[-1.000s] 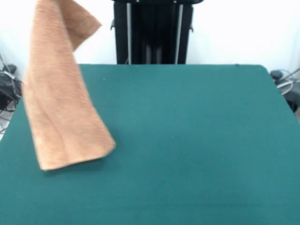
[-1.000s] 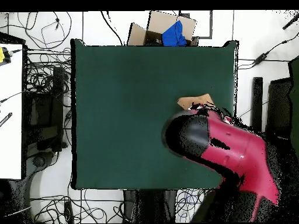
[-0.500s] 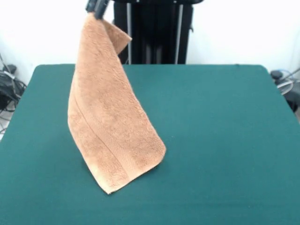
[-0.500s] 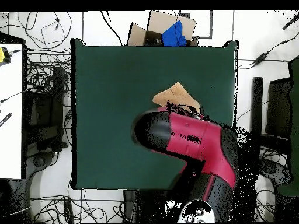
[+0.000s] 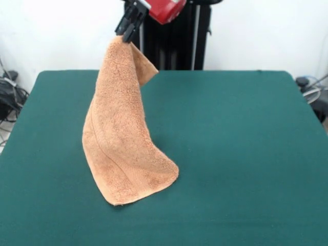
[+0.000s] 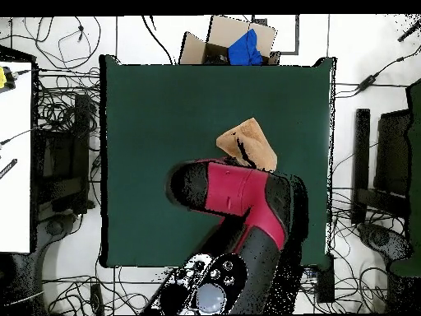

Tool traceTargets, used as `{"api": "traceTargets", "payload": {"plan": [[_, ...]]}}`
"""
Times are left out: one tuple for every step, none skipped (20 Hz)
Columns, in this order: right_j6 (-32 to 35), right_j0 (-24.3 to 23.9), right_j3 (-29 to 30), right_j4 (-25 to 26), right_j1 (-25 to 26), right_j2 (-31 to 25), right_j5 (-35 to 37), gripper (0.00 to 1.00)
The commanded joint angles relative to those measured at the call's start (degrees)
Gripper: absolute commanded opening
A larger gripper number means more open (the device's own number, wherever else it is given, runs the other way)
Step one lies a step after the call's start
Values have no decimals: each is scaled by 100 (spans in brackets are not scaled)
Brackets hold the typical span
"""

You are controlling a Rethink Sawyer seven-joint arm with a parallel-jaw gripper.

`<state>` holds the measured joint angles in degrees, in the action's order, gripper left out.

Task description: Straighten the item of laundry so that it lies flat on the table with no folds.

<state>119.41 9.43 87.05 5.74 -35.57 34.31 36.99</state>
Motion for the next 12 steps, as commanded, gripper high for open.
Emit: {"api": "traceTargets", "payload": {"plan": [[1999,166,273,-399,315,92,-263,0],[2008,178,299,-420,304,77,-245,0],[2011,183,339,-450,289,37,-229,0],[2002,177,362,-457,274,12,-233,0],[1959,136,405,-478,244,-61,-247,0],[1947,119,434,-479,228,-100,-273,0],[1923,86,506,-502,188,-168,-301,0],[1908,74,553,-520,156,-199,-292,0],[1856,64,637,-546,76,-240,-271,0],[1821,60,697,-572,21,-265,-251,0],[1723,33,827,-611,-102,-337,-229,0],[1666,23,903,-635,-173,-370,-220,0]]}}
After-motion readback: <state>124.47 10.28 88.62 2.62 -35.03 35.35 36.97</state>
